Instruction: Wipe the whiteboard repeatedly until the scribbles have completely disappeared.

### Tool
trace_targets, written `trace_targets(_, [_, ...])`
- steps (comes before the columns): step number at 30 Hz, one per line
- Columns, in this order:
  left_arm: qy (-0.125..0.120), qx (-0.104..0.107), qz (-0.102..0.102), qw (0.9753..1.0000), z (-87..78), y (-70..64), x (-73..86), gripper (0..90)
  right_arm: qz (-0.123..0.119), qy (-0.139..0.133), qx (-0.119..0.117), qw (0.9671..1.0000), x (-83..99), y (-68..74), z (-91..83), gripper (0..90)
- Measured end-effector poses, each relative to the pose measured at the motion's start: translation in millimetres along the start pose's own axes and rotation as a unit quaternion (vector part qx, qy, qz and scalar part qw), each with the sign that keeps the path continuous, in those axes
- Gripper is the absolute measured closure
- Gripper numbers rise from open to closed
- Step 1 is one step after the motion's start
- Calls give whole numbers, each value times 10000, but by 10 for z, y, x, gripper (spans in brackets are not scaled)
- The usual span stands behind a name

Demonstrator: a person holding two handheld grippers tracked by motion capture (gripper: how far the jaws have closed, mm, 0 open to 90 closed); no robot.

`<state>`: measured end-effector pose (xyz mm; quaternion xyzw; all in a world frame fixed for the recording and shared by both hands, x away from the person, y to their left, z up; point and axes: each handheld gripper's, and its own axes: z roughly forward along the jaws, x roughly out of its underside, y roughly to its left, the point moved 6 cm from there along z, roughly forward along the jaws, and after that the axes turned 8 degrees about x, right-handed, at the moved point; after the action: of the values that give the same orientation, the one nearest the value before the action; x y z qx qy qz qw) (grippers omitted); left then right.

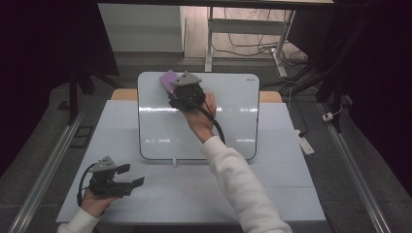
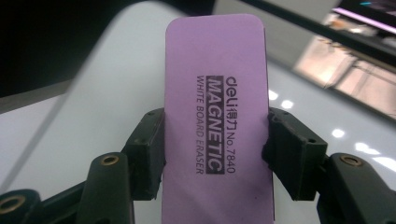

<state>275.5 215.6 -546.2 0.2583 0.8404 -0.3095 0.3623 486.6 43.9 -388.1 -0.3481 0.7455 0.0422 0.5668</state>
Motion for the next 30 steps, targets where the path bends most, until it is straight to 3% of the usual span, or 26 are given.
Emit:
trace_targets(3, [-5, 5, -1, 10000, -2, 4, 1, 173, -186, -12, -81, 9998, 20, 125, 21, 411])
trace_targets(5, [-3, 4, -12, 10000, -3, 9, 2, 173, -67, -9, -92, 9999, 29, 76, 7, 410])
trace_targets(8, [-5, 10, -8, 10000, -7, 10, 4, 173, 120, -2, 96, 9999, 51, -109, -44, 410])
trace_targets(13, [-14, 2, -13, 10000, -10, 6, 3, 173, 498, -38, 547, 9972, 132, -567, -197, 410])
trace_targets(16, [-7, -17, -11, 10000, -8, 3, 2, 173, 580, -29, 616, 9964, 183, -683, -252, 410])
trace_targets(20, [3, -18, -6, 10000, -4, 0, 0, 173, 488, -32, 688, 9964, 196, -646, -250, 410])
trace_targets(24, [-7, -20, -11, 10000, -5, 2, 0, 173, 508, -76, 582, 9970, 164, -540, -187, 411])
trace_targets(27, [-14, -25, -11, 10000, -8, 1, 1, 173, 451, -81, 443, 9980, 110, -384, -120, 411])
trace_targets(30, [-25, -20, -17, 10000, -15, 6, 1, 173, 295, 5, 82, 9995, 75, -141, -47, 411])
